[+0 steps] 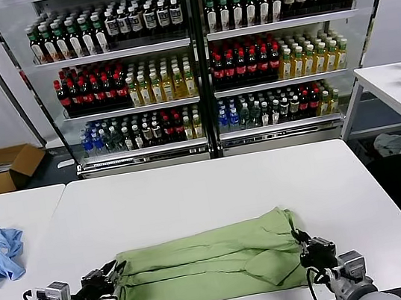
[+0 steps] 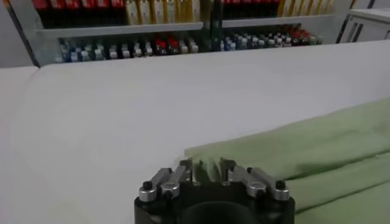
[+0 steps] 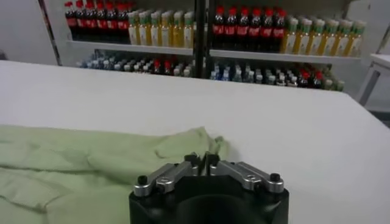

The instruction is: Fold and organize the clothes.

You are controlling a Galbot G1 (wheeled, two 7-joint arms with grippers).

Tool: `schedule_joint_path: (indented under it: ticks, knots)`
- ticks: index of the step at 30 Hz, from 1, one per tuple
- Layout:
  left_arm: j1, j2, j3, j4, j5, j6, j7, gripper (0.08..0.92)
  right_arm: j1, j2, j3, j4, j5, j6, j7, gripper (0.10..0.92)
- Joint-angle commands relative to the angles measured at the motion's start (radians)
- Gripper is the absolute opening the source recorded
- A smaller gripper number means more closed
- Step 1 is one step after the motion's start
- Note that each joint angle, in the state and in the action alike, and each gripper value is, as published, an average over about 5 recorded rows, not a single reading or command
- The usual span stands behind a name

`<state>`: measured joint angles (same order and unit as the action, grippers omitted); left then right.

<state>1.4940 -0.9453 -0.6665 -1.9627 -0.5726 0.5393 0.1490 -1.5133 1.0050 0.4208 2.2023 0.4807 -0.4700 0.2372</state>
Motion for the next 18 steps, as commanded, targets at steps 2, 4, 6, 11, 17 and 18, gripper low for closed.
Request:
schedule_joint_path:
  ticks: [2, 4, 6, 11, 17, 18]
  knots:
    - [0.047, -0.055, 0.011, -0.129, 0.007, -0.097, -0.296, 0.434, -0.025, 0.003, 0.059, 0.085, -0.015, -0.011, 0.012, 0.345]
    - [0.065, -0.089, 0.044, -0.163, 0.003, -0.113, -0.401, 0.486, -0.033, 0.008, 0.061, 0.095, -0.02, -0.011, 0.016, 0.405]
    - [0.082, -0.123, 0.072, -0.184, 0.0, -0.117, -0.467, 0.546, -0.038, 0.012, 0.059, 0.098, -0.028, -0.012, 0.02, 0.466]
    - [0.103, -0.184, 0.133, -0.189, 0.002, -0.111, -0.529, 0.694, -0.038, 0.017, 0.051, 0.093, -0.048, -0.012, 0.024, 0.604]
    - [0.068, -0.229, 0.193, -0.119, -0.001, -0.11, -0.581, 0.814, -0.038, 0.028, 0.048, 0.086, -0.069, -0.011, 0.025, 0.771]
    - [0.062, -0.233, 0.198, -0.11, -0.004, -0.109, -0.587, 0.818, -0.039, 0.028, 0.048, 0.084, -0.071, -0.011, 0.025, 0.793]
